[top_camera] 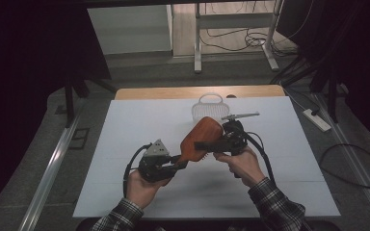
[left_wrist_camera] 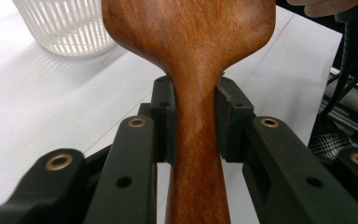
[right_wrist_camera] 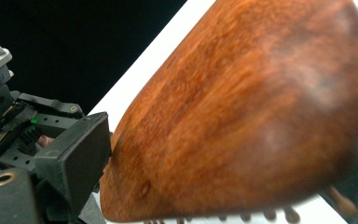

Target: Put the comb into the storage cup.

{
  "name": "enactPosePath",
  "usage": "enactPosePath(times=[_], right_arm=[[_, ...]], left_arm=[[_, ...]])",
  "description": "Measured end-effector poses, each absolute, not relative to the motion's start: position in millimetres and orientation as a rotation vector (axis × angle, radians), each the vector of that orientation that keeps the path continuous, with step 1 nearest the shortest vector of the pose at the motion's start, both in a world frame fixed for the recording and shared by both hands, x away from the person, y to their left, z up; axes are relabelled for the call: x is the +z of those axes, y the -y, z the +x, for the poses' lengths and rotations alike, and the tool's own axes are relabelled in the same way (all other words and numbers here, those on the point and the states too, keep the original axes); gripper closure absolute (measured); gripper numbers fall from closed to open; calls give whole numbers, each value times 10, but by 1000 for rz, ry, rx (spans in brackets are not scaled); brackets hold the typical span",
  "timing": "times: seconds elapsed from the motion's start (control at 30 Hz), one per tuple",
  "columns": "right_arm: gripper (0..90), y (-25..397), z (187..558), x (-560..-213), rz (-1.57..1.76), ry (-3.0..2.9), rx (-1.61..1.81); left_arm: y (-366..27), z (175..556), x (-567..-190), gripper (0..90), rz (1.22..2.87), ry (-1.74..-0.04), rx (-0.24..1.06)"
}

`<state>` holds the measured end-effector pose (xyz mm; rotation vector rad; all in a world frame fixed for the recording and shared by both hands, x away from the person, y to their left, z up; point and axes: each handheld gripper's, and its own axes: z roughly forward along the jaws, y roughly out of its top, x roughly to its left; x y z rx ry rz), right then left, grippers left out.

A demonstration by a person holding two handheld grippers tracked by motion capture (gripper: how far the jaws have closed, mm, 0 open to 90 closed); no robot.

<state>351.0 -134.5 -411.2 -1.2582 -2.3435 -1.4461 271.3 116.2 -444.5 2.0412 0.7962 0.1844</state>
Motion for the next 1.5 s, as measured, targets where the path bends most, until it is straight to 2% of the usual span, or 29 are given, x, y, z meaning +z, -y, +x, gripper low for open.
enactPosePath(times=[0.27,0.53,0.97,1.5], right_arm=[[220,1348,3531,-4124,-1264,2275,-1479],[397,1468,3558,-4130,-1256,2092,-1518],[530,1466,3522,-4115,-1218,2107,-1487],[542,1476,3490,-4021,-1205,2210,-1532]], left_arm=[[-1126,2698,-4448,718,2045,-784,196],[-1081,2699,-4453,719,2077,-767,209],[-1005,2775,-4533,699,2151,-760,173],[-1078,2843,-4575,312,2154,-809,95]])
